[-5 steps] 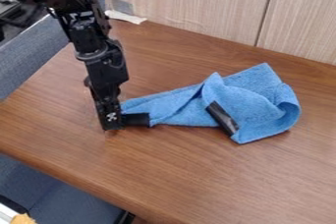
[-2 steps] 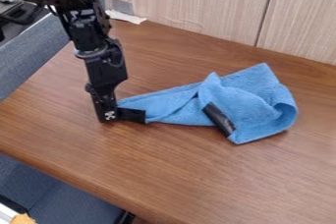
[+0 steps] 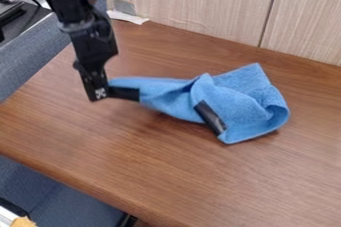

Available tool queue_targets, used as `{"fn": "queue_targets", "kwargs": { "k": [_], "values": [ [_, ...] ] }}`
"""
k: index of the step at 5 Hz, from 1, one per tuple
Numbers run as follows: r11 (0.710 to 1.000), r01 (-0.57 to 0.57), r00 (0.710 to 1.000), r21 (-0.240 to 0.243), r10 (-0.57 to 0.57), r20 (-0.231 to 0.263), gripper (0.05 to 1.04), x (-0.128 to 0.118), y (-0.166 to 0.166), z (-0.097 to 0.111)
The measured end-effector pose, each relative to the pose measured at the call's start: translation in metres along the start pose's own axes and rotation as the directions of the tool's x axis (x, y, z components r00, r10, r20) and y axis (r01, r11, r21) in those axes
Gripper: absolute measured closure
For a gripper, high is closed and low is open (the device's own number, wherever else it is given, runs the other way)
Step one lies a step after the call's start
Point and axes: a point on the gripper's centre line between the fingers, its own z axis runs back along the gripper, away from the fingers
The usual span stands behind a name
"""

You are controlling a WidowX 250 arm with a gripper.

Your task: Fold the cloth from left to right

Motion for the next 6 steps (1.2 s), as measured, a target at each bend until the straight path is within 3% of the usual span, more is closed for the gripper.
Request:
{"fn": "queue_targets", "kwargs": {
  "k": [1, 2, 3, 4, 5, 6],
  "values": [
    [0.994, 0.08, 0.996, 0.07, -0.082, 0.025, 1.024, 0.017, -0.002, 0.034],
    [0.982, 0.173, 0.982, 0.075, -0.178, 0.066, 1.024, 0.045, -0.013, 0.054],
    [0.951, 0.303, 0.94, 0.06, -0.308, 0.147, 1.024, 0.086, -0.033, 0.068],
    [0.916, 0.401, 0.899, 0.023, -0.399, 0.184, 1.024, 0.128, -0.05, 0.055],
    [0.882, 0.471, 0.869, -0.017, -0.461, 0.182, 1.024, 0.168, -0.062, 0.024],
    [0.853, 0.521, 0.843, -0.001, -0.515, 0.157, 1.024, 0.193, -0.072, -0.007]
  ]
}}
